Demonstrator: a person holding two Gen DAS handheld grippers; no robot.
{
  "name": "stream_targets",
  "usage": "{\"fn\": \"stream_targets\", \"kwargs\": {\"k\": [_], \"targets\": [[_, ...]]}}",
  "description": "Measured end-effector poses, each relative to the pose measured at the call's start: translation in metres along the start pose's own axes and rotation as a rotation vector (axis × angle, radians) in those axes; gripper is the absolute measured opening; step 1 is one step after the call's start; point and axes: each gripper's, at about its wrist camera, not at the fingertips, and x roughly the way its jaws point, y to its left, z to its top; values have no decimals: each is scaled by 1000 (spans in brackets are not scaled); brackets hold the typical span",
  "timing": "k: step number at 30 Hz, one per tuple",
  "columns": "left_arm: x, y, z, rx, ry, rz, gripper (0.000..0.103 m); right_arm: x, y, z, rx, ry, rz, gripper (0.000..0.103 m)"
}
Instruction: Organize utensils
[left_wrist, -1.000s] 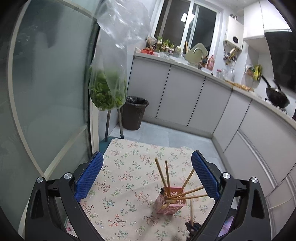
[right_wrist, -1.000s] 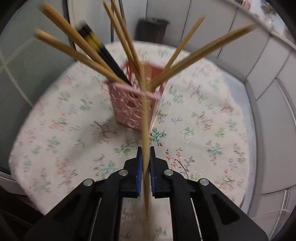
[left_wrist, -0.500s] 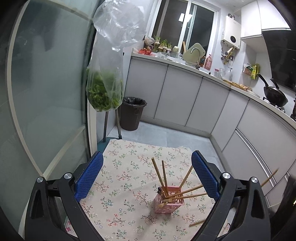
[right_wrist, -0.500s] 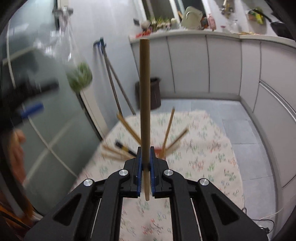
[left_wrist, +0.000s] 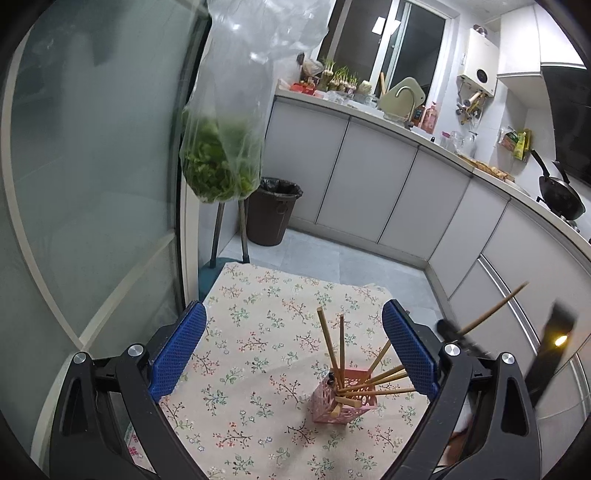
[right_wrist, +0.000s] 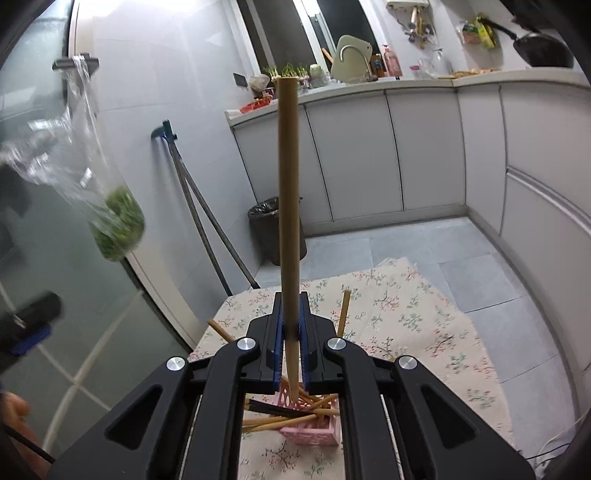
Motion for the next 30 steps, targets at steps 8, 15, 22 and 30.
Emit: {"fn": "stream_targets", "kwargs": {"k": [8,15,22,30], "targets": [[4,-12,-8,40,18,11,92,-12,-10,-14,-13,32,-36,30],[4,-46,-27,168,36,47,93,-55,-24,-12,-27,13,-116,42],[-5,-51,-37,163,22,46,95,-96,-56,-23,40,23,-102,56],[-9,-45,-32,143,10,31,95,-53,-42,-77,-406,257,-146,71]]}}
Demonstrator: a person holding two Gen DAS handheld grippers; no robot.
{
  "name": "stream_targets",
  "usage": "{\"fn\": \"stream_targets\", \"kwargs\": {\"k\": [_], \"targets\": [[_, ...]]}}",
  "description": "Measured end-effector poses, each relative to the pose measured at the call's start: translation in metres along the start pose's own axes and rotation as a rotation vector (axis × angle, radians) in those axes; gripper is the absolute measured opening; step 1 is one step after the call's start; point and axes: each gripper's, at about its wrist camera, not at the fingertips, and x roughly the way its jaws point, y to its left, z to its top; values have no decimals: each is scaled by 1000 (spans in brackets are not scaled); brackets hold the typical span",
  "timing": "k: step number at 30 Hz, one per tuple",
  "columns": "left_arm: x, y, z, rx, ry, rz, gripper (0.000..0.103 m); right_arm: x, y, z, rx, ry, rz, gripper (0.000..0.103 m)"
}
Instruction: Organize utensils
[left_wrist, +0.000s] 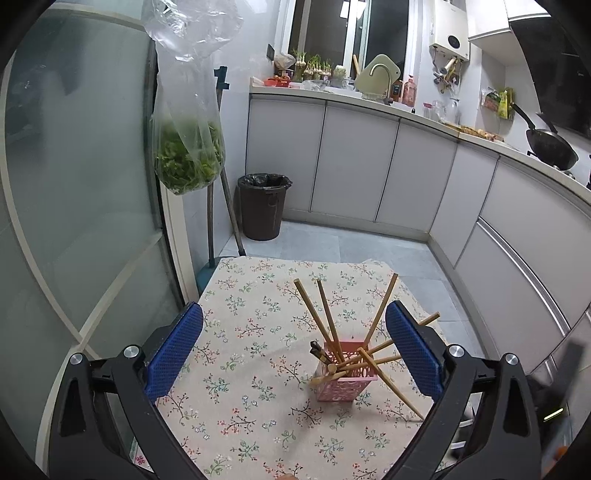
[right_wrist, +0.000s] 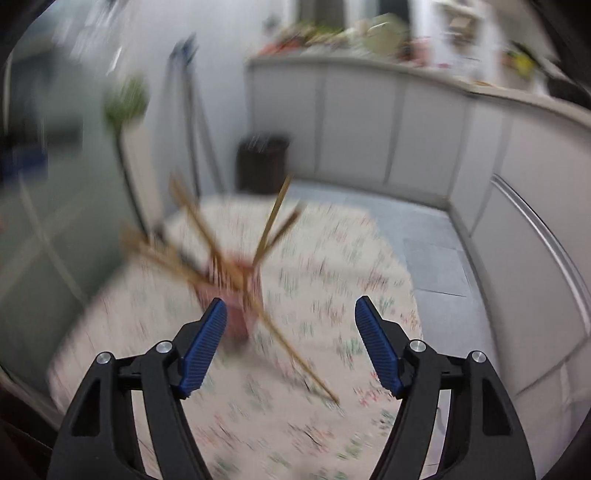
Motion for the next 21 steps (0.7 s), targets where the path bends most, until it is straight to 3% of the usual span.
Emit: {"fn": "stream_targets", "kwargs": {"k": [3,9,10,12,13,18,21], "targets": [[0,-2,0,3,0,-8,95,38,21,-6,-120,50,-17,71],[7,1,-2,12,12,12,95,100,41,-4,-209,154,-13,65],[8,2,-2,6,15,11,95,109,41,-3,-202,174,-4,58],[11,6,-1,-5,19,13,95,120,38,-6,-193,224,4,34],[11,7,0,-8,19,13,95,124,36,-9,-199,242,-10,15],[3,15,3,-42,-2,6,95,78,26,-19,-138,124,14,8],[-5,19,8,-69,-23,-7,95,14,21,-9,-50,-54,84,8]]}}
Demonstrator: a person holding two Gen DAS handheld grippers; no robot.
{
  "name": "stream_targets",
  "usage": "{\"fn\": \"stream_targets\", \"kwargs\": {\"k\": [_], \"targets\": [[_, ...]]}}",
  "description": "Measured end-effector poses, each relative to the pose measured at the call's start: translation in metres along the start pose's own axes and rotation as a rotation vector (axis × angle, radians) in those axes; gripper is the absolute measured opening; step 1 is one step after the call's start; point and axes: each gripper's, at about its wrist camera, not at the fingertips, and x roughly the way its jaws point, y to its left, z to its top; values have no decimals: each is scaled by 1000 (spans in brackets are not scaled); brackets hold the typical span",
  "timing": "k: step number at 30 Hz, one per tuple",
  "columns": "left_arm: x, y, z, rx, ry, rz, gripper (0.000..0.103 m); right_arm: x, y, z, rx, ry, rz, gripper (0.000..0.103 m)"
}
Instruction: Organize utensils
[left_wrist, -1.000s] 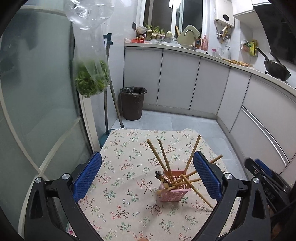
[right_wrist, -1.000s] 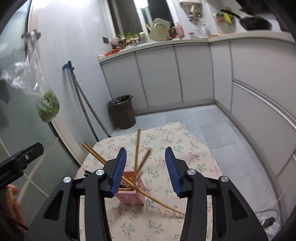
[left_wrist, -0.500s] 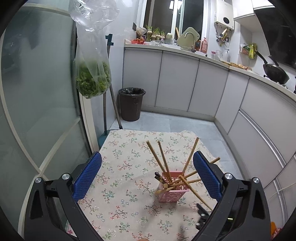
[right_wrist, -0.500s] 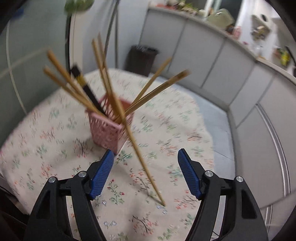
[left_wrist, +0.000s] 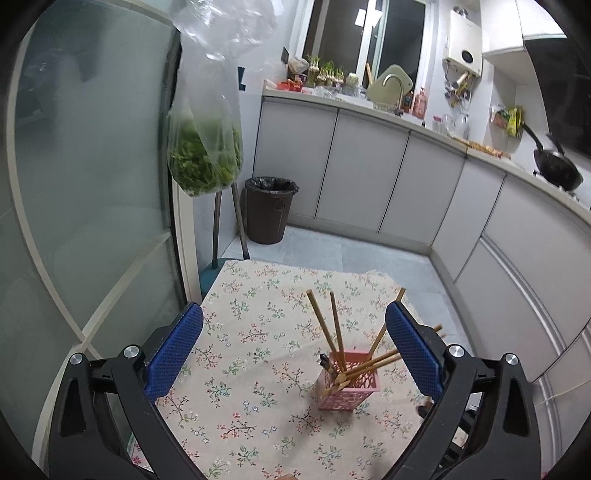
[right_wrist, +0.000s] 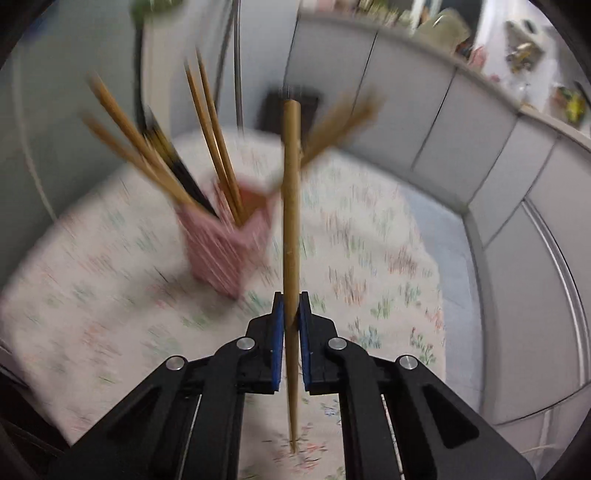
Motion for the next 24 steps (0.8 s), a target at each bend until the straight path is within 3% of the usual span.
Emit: {"fn": "stream_targets", "kwargs": {"k": [5,9,13,17,21,24], "targets": [[-6,1,3,-13,-13,-9,95,-74,-7,45,215,-293,65,8],[-8,3,5,-25,-19,-15,95,-71,-15,89,379,-423,59,8],[-1,12,6,-40,-6,-16,95,-41,-16,116,477,-445,41,8],[11,24,7,-73,17,-19,95,-3,-6,121,482,-468,-34,8],[22,36,7,-101,38,-27,95,37,7,90,454,-457,-108,9],[23,39,6,-95,39,-24,95,54,19,54,459,-424,-142,17]]}}
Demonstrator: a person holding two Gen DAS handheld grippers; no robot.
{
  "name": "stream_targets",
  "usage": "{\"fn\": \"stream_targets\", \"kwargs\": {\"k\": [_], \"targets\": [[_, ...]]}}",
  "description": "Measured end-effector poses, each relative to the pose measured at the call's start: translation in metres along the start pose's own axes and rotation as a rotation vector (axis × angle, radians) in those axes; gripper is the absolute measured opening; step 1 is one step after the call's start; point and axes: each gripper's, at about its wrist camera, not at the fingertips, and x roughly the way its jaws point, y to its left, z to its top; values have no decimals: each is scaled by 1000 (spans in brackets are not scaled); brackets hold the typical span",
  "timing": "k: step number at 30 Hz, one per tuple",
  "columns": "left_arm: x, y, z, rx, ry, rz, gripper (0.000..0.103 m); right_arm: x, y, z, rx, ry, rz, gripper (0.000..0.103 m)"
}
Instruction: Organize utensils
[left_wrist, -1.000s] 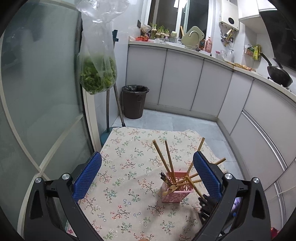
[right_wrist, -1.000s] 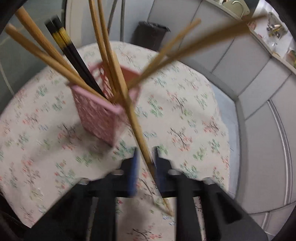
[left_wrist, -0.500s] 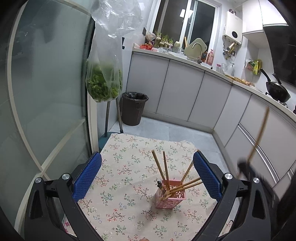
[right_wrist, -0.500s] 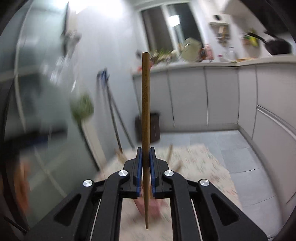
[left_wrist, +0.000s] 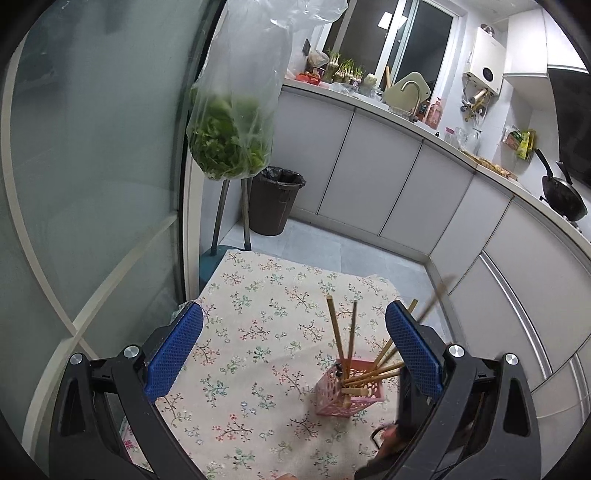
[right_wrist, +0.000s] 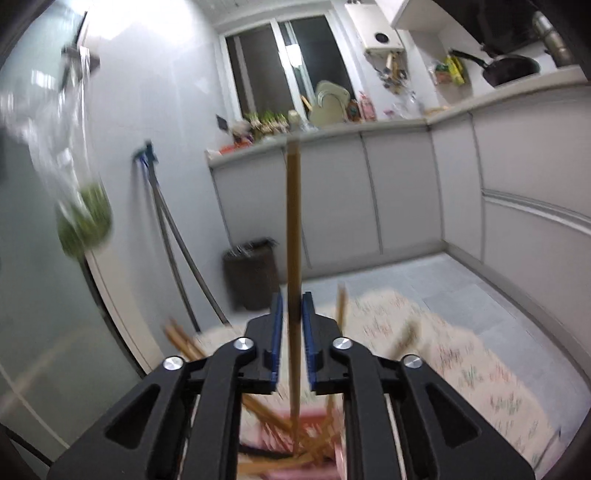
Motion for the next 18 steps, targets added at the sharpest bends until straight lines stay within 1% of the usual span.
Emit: {"fn": "stream_targets", "kwargs": {"k": [1,2,3,4,6,8,10,12,14,16,18], "targets": [[-2,2,0,0,-7,5,95,-11,0,-5,-9,-15,4,20],[-5,3,0,-6,-16,6,95,-22,2,-6,-26,-27,15,25],[-8,5,0,-13,-22,-2,95,-35,4,-5,-55,-38,28,27],[-10,6,0,-16,-25,-8,95,-49,6,-1,-85,-51,41,30],[-15,3,0,-10,-31,-12,95,-72,3,7,-96,-68,52,37],[-21,-5,-3,10,-35,-19,95,-96,-5,23,-78,-68,61,54],[-24,-13,-5,29,-35,-28,95,-110,-13,37,-59,-37,75,65],[-26,-25,-11,60,-24,-37,96,-118,-16,49,-54,13,70,71],[-24,-41,-19,117,1,-43,96,-123,-20,58,-56,48,56,79],[-23,-60,-31,185,15,-20,96,-129,-27,66,-53,67,19,84],[-22,-71,-40,225,6,9,96,-131,-34,70,-40,83,-10,89]]}}
